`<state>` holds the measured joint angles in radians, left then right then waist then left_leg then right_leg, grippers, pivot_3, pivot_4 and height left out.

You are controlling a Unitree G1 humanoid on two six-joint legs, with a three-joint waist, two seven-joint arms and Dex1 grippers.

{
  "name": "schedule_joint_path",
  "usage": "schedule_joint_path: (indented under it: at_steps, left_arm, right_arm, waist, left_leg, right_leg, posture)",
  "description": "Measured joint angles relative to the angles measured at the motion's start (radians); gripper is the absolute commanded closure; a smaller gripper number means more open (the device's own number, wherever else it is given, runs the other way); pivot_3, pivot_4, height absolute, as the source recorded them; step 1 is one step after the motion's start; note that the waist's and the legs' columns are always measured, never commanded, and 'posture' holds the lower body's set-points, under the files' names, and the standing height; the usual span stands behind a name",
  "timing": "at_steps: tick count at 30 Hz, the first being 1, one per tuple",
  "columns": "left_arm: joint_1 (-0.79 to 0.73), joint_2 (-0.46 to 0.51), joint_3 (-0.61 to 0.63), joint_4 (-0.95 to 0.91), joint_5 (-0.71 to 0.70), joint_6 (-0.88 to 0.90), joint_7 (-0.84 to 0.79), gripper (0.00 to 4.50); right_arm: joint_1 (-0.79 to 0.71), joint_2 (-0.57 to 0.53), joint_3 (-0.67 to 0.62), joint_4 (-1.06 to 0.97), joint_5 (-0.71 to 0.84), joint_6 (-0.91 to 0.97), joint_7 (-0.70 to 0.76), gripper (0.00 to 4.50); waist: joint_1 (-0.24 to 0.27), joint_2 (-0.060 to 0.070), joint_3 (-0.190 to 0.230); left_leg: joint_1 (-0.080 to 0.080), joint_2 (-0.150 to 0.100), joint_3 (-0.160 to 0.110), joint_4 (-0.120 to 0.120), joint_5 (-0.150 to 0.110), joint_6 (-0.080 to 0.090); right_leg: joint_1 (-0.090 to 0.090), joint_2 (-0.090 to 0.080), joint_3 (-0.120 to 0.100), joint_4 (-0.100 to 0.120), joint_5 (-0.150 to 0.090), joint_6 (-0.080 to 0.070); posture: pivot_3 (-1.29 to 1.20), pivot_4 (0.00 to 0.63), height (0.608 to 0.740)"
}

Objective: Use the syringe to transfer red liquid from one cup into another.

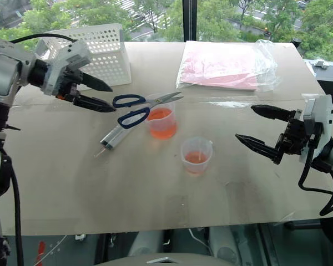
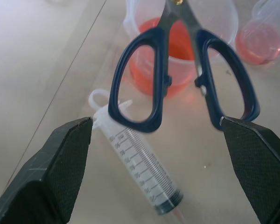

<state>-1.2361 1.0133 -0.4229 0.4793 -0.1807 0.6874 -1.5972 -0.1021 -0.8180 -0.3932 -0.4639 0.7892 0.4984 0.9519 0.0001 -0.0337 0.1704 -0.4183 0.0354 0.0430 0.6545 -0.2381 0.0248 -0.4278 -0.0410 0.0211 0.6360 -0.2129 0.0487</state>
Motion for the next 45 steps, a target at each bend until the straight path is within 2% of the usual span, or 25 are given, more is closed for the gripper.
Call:
schedule_joint_path:
  at_steps: [7, 26, 27, 29, 45]
  left_arm:
    - [-0.022, -0.012, -0.060, -0.018, 0.001, 0.003, -0.012, 0.03]
    - [-0.023, -0.031, -0.097, -0.066, 0.022, 0.018, -0.013, 0.03]
    - [-0.023, -0.031, -0.097, -0.069, 0.024, 0.018, -0.013, 0.57]
    - [-0.023, -0.031, -0.097, -0.074, 0.028, 0.019, -0.013, 1.30]
    - [0.009, -0.045, -0.097, -0.075, 0.086, -0.020, -0.013, 1.30]
  right_arm:
    - [0.052, 0.003, -0.015, -0.044, 0.001, -0.001, -0.028, 0.00]
    - [0.102, 0.013, -0.045, -0.096, 0.013, -0.001, -0.077, 0.00]
    - [0.102, 0.013, -0.045, -0.099, 0.013, -0.001, -0.079, 0.00]
    - [0.102, 0.013, -0.045, -0.099, 0.014, -0.001, -0.083, 0.00]
    - [0.108, 0.011, -0.046, -0.117, 0.039, 0.014, -0.109, 0.00]
  waist:
    - [-0.012, 0.000, 0.000]
    - [-0.011, 0.000, 0.000]
    - [-0.011, 0.000, 0.000]
    - [-0.011, 0.000, 0.000]
    - [-0.010, 0.000, 0.000]
  left_leg:
    - [0.001, 0.001, 0.000, 0.000, 0.000, 0.000]
    - [0.001, 0.001, 0.000, 0.006, 0.000, 0.000]
    - [0.001, 0.001, 0.000, 0.006, 0.000, 0.000]
    - [0.001, 0.001, 0.000, 0.007, 0.000, 0.000]
    - [0.000, 0.001, -0.001, 0.011, 0.000, 0.000]
  right_leg:
    - [0.000, 0.001, 0.001, 0.003, 0.000, 0.000]
    - [0.000, 0.001, 0.001, 0.007, -0.002, 0.003]
    - [0.000, 0.001, 0.001, 0.007, -0.002, 0.003]
    - [0.000, 0.001, 0.001, 0.007, -0.002, 0.003]
    - [0.000, 0.001, 0.001, 0.008, -0.001, 0.003]
  posture:
    - [0.00, 0.150, 0.740]
    - [0.00, 0.150, 0.740]
    - [0.00, 0.150, 0.740]
    - [0.00, 0.150, 0.740]
    - [0.00, 0.150, 0.740]
